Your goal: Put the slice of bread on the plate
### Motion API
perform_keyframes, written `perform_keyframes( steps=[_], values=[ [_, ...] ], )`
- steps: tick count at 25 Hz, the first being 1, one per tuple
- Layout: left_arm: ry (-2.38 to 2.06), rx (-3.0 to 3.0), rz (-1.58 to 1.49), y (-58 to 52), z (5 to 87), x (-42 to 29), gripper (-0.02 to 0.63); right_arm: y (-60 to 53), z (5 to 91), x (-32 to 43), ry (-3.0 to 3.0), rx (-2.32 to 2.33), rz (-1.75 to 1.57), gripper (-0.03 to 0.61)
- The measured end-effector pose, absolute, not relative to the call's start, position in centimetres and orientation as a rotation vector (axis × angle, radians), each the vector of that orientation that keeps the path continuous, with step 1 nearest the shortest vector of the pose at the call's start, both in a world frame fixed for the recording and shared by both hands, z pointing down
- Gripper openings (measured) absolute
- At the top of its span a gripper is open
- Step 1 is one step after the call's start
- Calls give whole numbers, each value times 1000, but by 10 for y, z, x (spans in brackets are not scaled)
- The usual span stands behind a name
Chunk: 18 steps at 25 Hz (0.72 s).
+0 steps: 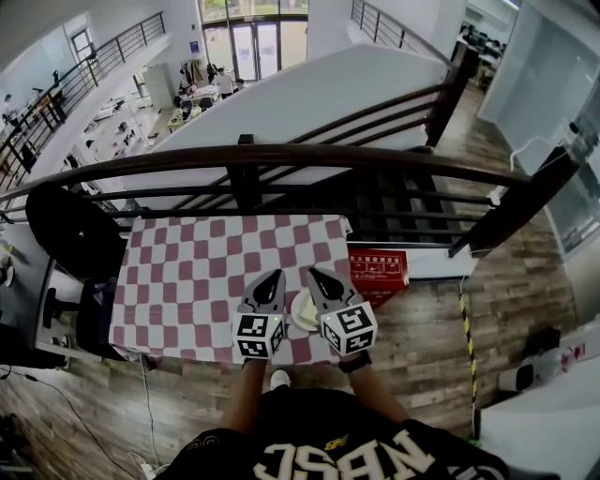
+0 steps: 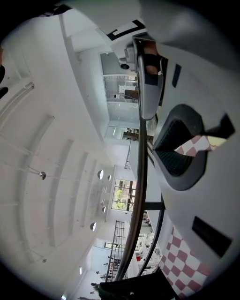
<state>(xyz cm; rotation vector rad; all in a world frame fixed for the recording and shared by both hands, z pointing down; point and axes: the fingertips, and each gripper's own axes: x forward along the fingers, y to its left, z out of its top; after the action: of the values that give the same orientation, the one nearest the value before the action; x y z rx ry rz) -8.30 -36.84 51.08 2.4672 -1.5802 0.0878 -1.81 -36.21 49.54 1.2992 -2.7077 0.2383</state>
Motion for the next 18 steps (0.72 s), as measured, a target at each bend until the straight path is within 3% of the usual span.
perform_keyframes(
  steps=[18],
  values=[
    [-1594,2487,102,-353,510,-96,20,-353,486,-24,-2678,1431,131,15]
  ],
)
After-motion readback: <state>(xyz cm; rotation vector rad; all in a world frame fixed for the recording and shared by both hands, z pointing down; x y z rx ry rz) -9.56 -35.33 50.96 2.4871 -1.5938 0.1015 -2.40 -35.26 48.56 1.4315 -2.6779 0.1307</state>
